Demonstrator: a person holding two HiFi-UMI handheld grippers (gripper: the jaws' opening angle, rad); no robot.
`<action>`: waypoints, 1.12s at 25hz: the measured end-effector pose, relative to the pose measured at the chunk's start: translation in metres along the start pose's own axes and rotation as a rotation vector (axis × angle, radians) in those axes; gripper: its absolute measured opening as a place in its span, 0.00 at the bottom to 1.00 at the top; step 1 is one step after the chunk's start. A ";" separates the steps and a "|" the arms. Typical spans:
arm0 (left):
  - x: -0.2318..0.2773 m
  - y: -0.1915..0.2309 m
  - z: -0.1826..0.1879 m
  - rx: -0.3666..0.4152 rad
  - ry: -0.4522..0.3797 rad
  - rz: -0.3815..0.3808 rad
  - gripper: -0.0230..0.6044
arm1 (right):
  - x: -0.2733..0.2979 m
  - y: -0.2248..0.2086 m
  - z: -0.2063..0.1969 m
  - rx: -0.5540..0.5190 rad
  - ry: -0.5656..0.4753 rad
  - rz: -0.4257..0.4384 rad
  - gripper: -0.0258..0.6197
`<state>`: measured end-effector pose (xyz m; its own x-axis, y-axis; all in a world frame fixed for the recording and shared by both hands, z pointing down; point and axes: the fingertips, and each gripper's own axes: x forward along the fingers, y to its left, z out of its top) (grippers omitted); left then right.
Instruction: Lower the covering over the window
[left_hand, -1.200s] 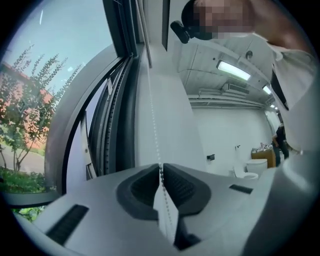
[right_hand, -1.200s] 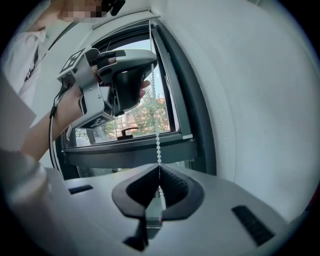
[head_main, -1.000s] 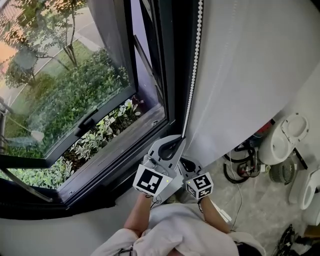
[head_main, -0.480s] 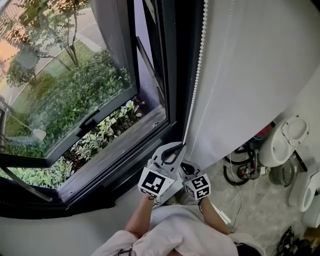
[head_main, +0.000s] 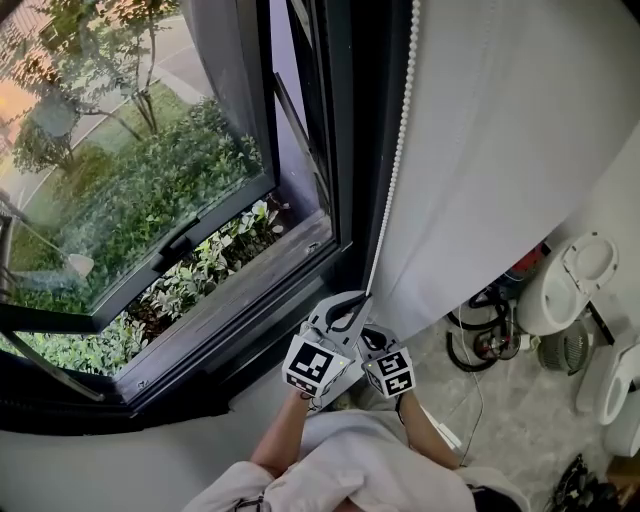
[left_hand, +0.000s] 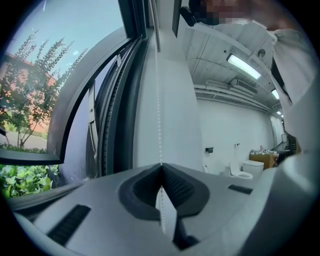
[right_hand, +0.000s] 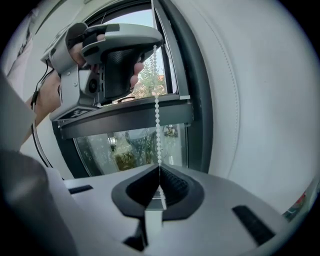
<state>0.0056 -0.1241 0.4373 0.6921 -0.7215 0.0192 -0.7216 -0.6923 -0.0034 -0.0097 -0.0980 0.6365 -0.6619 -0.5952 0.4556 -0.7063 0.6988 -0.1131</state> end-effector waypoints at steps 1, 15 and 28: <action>0.000 -0.001 -0.004 -0.003 0.007 0.000 0.06 | 0.001 -0.002 -0.003 -0.013 0.013 -0.012 0.04; 0.003 0.001 -0.020 -0.027 0.013 0.003 0.06 | -0.020 -0.003 0.010 -0.074 -0.021 -0.035 0.20; -0.001 0.007 -0.022 -0.025 0.009 0.013 0.06 | -0.085 -0.004 0.136 -0.123 -0.249 -0.034 0.23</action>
<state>-0.0006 -0.1281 0.4594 0.6827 -0.7301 0.0287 -0.7307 -0.6824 0.0216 0.0150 -0.1039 0.4782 -0.6901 -0.6880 0.2248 -0.7038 0.7103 0.0135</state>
